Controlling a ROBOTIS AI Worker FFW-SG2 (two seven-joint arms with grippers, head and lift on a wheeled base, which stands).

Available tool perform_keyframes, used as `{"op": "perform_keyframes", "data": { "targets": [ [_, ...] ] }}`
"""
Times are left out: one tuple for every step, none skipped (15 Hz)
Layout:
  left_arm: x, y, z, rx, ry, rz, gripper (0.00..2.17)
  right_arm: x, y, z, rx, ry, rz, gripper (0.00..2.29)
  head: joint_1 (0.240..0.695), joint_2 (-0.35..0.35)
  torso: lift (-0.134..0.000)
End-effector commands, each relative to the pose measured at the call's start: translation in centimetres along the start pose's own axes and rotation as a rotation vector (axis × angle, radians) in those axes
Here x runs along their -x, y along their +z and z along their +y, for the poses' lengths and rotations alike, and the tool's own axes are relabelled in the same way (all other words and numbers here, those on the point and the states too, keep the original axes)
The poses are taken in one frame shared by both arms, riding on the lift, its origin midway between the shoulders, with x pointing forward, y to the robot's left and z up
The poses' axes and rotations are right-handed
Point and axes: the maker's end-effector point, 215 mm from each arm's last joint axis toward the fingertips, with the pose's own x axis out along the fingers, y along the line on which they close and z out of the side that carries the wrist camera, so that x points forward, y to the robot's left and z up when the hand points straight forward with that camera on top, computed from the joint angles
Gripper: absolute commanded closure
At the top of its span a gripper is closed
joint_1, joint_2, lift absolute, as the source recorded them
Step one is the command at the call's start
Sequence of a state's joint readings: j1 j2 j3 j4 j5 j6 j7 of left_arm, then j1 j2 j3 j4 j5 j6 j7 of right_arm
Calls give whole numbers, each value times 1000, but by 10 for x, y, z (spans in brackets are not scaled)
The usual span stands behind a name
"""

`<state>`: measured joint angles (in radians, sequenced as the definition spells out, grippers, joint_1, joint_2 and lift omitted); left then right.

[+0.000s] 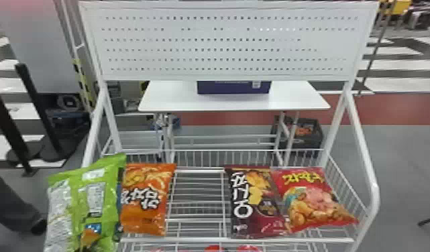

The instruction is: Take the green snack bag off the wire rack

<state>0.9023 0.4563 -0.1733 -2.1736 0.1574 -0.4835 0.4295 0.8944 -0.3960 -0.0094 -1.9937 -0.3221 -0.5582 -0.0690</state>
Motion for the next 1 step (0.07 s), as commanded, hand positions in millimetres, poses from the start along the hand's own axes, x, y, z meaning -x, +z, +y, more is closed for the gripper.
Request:
{"op": "perform_keyframes", "data": {
  "targets": [
    [-1, 0, 1, 0, 2, 1, 1477, 0, 1, 0, 1, 1, -2, 171, 499, 0, 0]
  ]
}}
